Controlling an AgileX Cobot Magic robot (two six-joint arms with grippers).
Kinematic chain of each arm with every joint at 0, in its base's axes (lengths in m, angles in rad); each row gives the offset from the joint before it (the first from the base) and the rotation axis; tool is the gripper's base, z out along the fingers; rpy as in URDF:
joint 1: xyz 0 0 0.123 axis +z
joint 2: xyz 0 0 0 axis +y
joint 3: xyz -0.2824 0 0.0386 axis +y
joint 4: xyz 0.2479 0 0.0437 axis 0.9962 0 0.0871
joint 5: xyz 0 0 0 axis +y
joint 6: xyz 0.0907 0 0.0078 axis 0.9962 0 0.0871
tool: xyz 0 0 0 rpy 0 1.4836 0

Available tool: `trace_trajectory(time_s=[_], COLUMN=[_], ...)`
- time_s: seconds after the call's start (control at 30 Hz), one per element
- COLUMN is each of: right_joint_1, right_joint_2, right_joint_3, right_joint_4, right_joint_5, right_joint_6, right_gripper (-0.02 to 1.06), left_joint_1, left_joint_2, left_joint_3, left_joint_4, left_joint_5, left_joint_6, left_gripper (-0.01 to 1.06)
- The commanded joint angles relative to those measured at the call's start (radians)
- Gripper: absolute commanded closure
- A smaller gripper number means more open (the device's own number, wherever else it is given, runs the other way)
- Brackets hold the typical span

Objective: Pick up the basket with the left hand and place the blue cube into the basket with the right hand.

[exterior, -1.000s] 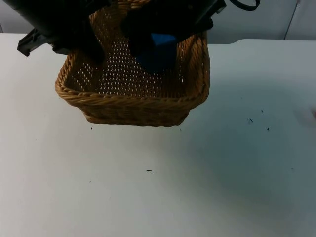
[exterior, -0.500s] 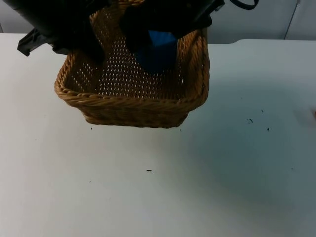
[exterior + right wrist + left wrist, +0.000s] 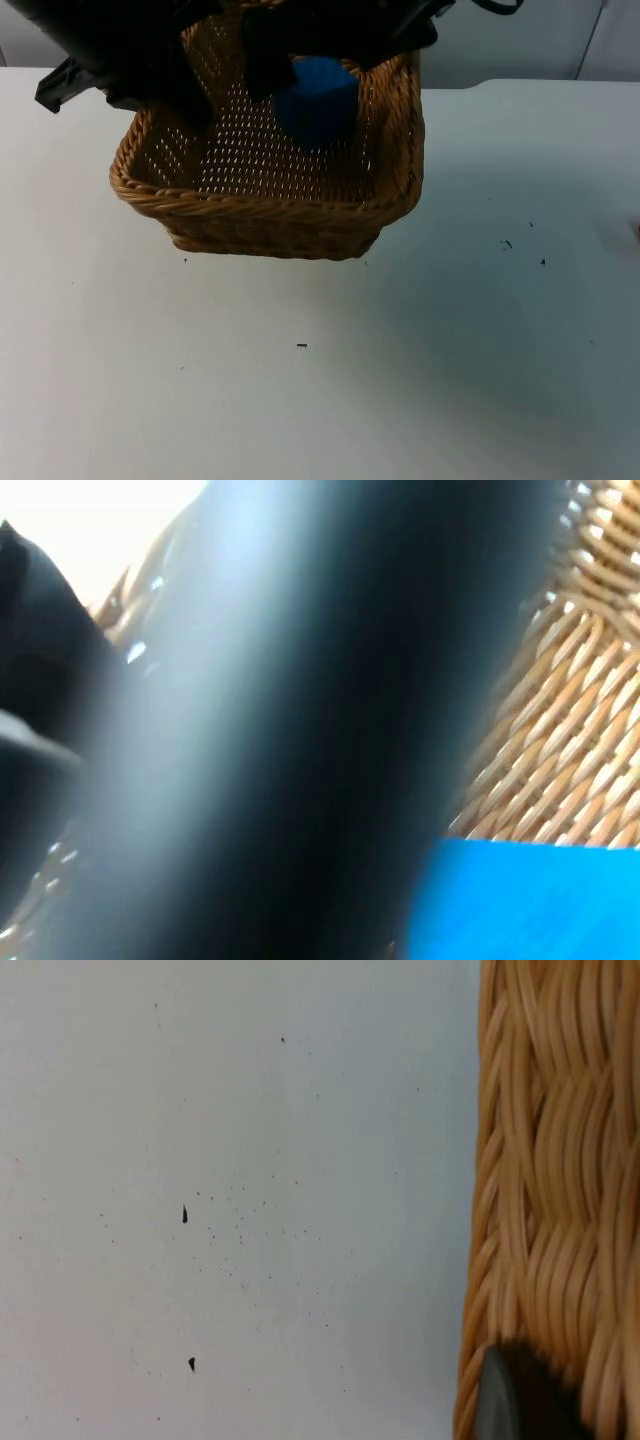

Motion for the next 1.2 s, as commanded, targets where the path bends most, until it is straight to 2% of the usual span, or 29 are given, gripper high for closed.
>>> trace_trajectory(time_s=[0.0,0.27,0.67,1.17], right_joint_1=[-0.002,-0.002,-0.002,-0.002], right_joint_2=[-0.033,-0.139,-0.337,-0.380], right_joint_3=[-0.008,-0.008,-0.008,-0.008], right_joint_4=[-0.001,0.008,-0.001,-0.002], right_joint_5=[-0.020,0.007,0.094,0.179], right_joint_6=[-0.001,-0.001,-0.003,-0.027], right_gripper=[0.00,0.00,0.00,0.00], left_joint_1=[-0.008,-0.008,-0.008,-0.008], left_joint_2=[-0.010,-0.010,-0.006,0.113], left_joint_3=[0.000,0.000,0.000,0.000], left_joint_4=[-0.032,-0.032,-0.022,-0.002], left_joint_5=[0.000,0.000,-0.052,-0.091], left_joint_6=[-0.003,-0.001,0.001,0.024], left_gripper=[1.05,1.05,1.05,1.05])
